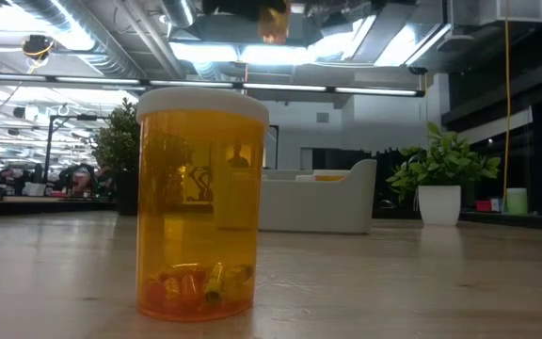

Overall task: Pick and place pill bottles into a basket
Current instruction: Adjust the orange pill bottle in the gray bin

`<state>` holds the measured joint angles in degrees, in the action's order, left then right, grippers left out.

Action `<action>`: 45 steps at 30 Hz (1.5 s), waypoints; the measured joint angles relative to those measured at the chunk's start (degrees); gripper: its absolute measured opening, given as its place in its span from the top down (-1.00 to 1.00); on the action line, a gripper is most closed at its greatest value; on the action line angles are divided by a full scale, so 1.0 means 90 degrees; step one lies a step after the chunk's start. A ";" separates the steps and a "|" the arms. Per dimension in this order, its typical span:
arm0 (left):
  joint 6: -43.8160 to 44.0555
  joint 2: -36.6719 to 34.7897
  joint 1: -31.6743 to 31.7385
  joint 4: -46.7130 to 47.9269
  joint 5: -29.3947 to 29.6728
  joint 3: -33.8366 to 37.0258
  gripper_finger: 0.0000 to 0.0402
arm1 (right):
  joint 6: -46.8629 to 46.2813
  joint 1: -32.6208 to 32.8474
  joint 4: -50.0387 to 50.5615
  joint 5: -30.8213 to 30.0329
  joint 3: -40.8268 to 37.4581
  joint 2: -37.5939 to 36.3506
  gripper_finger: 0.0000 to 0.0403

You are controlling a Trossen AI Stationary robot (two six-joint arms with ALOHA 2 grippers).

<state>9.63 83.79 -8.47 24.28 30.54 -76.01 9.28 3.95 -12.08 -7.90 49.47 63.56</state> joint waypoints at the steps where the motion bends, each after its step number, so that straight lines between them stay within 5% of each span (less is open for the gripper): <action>1: 0.0078 0.0000 0.0000 -0.0087 0.0032 0.0130 0.12 | 0.0002 0.0000 0.0092 0.0000 0.0000 -0.0065 0.04; 15: 0.1645 0.0229 -0.0179 -0.1438 0.0131 0.1815 0.12 | 0.0186 0.0000 0.0657 0.0002 0.0000 -0.0718 0.04; 26: 0.1793 0.1435 -0.0258 -0.2282 -0.0247 0.1656 0.12 | 0.0141 0.0051 0.1059 0.0055 0.0005 -0.0994 0.04; 45: 0.1513 0.1773 -0.0241 -0.2322 0.0188 0.1817 0.11 | 0.0029 0.0104 0.1239 0.0066 0.0005 -0.1140 0.04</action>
<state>23.24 99.74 -10.65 3.37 32.23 -59.66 9.54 4.89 -0.93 -7.31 49.52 53.30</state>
